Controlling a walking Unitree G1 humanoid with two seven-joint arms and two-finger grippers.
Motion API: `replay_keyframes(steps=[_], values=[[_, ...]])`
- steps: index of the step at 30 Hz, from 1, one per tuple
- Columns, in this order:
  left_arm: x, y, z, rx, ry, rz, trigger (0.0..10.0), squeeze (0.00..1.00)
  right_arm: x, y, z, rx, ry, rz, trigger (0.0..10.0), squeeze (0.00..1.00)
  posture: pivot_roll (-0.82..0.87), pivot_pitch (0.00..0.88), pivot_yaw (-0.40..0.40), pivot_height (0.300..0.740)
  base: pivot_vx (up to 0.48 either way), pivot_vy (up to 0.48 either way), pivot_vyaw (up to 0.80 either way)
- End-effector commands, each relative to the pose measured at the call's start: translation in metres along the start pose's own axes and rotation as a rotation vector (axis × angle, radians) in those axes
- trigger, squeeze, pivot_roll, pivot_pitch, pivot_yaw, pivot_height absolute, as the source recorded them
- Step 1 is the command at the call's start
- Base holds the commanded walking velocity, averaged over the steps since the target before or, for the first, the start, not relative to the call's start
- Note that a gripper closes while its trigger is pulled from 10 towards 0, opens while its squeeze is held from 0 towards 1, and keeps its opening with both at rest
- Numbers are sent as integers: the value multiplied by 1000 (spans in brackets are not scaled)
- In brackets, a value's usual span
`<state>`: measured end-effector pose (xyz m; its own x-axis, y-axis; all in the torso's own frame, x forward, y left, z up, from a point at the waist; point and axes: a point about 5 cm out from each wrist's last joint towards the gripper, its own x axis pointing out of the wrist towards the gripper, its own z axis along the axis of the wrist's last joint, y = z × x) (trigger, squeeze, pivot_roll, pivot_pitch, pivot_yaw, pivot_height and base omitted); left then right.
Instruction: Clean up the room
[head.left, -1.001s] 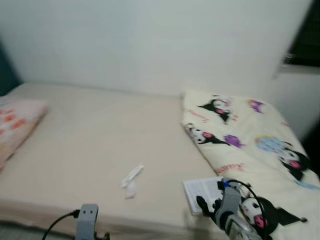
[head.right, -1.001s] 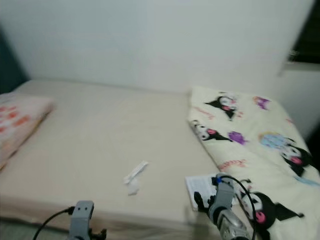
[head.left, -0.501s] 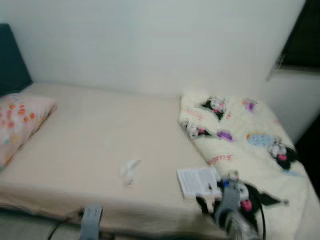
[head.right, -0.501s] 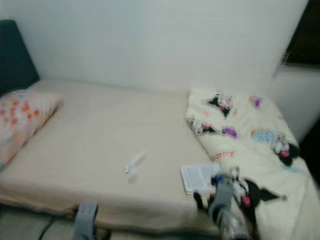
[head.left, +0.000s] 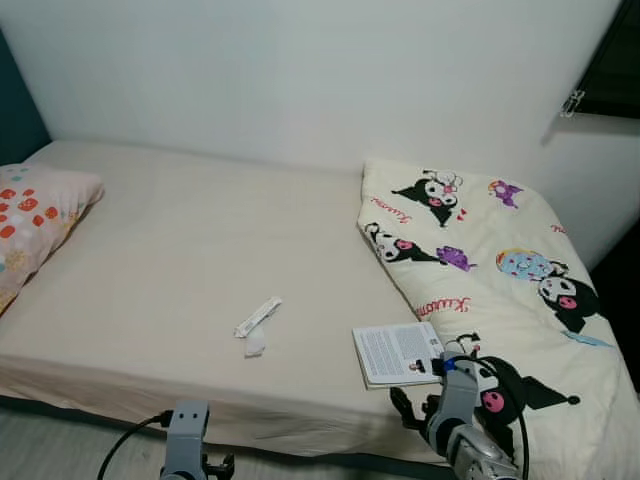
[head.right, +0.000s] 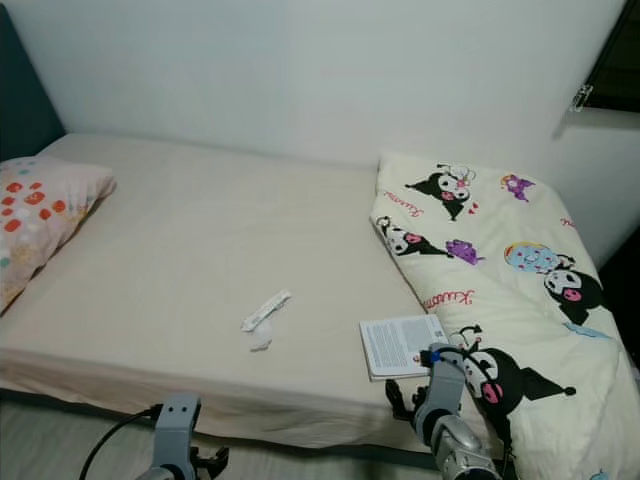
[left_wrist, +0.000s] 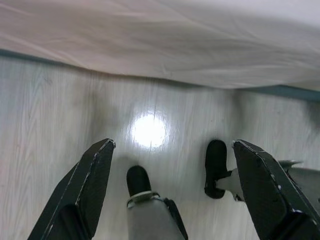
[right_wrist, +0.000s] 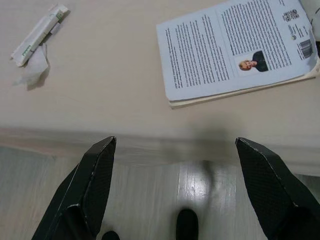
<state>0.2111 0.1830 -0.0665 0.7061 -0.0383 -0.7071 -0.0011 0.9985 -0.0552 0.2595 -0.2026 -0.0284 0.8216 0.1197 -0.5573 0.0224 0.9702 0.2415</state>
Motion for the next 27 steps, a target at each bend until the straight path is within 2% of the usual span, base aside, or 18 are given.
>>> replay_keyframes(steps=[1, 7, 11, 23, 26, 27], values=[[1, -1, 2, -7, -10, -4, 10000, 0, 0, 0, 0, -11, 0, 1, 10000, 0, -59, 0, -60, 740, 0, 0, 0], [5, -11, 28, 4, -125, -86, 10000, 0, 4, 6, 13, -18, -45, 24, 10000, 0, -59, 0, -57, 740, 89, 0, 0], [6, -13, 35, 10, -154, -104, 10000, 0, 6, 8, 17, -24, -57, 33, 10000, 0, -60, 0, -56, 740, 303, 0, 0], [7, -16, 42, 24, -177, -118, 10000, 0, 7, 10, 20, -39, -66, 46, 10000, 0, -62, 0, -54, 740, 322, 0, 0], [7, -15, 42, 21, -180, -119, 10000, 0, 7, 10, 20, -40, -66, 45, 10000, 0, -61, 0, -55, 740, 299, 0, 0], [7, -14, 42, -6, -179, -109, 10000, 0, 7, 10, 20, -40, -65, 46, 10000, 0, -62, 0, -57, 740, 0, 0, 0]])
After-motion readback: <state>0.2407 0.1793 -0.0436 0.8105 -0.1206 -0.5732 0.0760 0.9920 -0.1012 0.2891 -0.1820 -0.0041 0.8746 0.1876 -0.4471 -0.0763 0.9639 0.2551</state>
